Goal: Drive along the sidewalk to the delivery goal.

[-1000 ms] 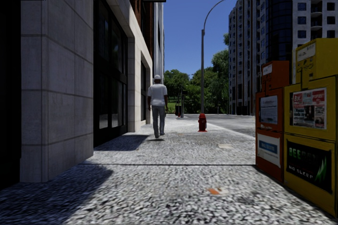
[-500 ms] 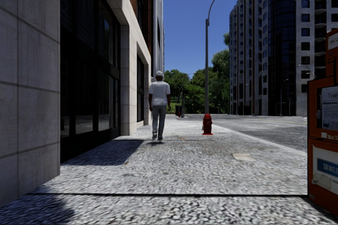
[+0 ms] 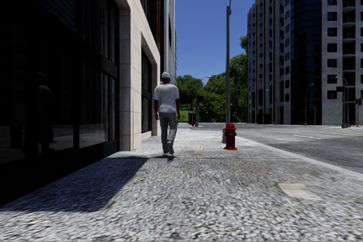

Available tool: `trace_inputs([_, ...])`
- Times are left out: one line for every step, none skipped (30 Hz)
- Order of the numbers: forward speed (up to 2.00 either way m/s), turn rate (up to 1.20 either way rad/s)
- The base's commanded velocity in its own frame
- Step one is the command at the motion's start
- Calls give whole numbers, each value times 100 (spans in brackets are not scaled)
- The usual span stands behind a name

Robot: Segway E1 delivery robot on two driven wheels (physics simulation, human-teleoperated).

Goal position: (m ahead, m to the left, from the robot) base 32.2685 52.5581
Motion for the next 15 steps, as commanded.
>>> trace_inputs([200, 0])
trace_inputs([200, 0])
trace_inputs([200, 0])
trace_inputs([200, -10])
trace_inputs([200, -18])
trace_inputs([200, -19])
trace_inputs([200, -19])
trace_inputs([200, -21])
trace_inputs([200, -23])
trace_inputs([200, -27])
trace_inputs([200, -27])
trace_inputs([200, -28])
trace_inputs([200, -28])
trace_inputs([200, -28])
trace_inputs([200, -28])
